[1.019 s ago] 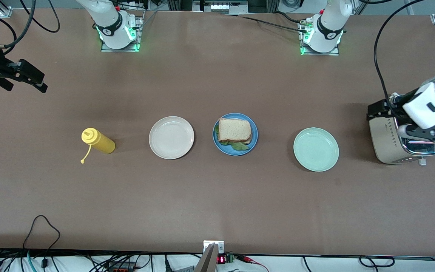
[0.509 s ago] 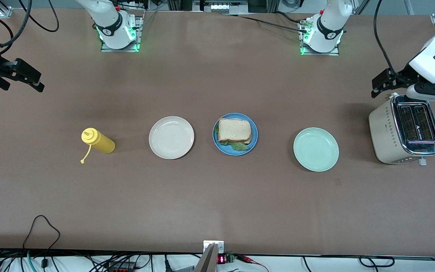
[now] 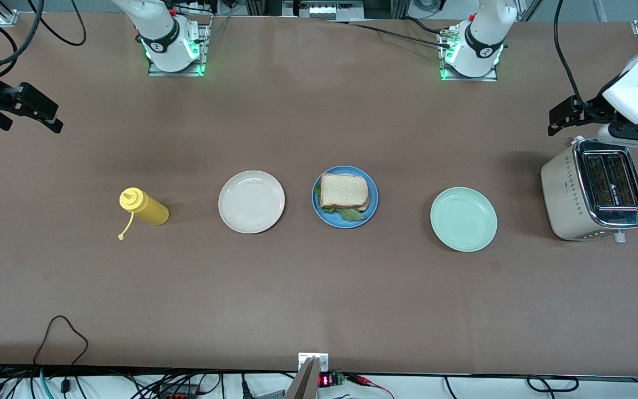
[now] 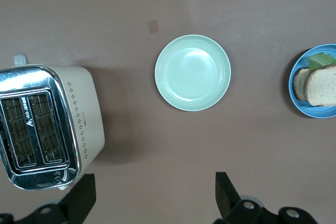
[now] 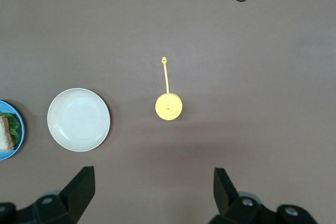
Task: Make sandwich in blue plate with both arms
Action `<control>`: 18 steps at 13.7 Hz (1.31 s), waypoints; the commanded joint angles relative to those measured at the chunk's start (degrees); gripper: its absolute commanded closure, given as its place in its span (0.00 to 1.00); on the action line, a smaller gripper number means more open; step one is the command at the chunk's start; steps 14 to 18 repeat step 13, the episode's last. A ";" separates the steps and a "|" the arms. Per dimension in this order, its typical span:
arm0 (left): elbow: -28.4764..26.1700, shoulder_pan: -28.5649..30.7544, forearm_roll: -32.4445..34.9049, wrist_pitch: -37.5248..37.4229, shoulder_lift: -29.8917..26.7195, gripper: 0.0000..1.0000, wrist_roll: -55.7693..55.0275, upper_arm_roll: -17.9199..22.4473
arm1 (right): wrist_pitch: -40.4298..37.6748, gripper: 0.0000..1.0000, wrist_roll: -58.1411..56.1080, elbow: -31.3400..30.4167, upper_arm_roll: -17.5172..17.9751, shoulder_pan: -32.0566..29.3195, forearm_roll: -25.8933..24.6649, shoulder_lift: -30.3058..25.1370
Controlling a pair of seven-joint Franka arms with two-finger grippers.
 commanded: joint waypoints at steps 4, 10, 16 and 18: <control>1.98 -0.35 1.01 -1.28 1.29 0.00 -0.65 0.10 | -0.01 0.00 -0.84 -0.45 -0.52 0.13 0.56 -0.55; 1.99 -0.44 1.18 -1.20 1.29 0.00 -0.65 0.10 | 0.34 0.00 -0.67 -0.45 -0.43 0.39 0.74 -0.28; 2.07 -0.44 1.27 -1.20 1.29 0.00 -0.65 -0.07 | 0.43 0.00 -0.84 -0.37 -0.52 0.39 0.74 -0.20; 2.07 -0.44 1.27 -1.20 1.29 0.00 -0.65 -0.07 | 0.43 0.00 -0.84 -0.37 -0.52 0.39 0.74 -0.20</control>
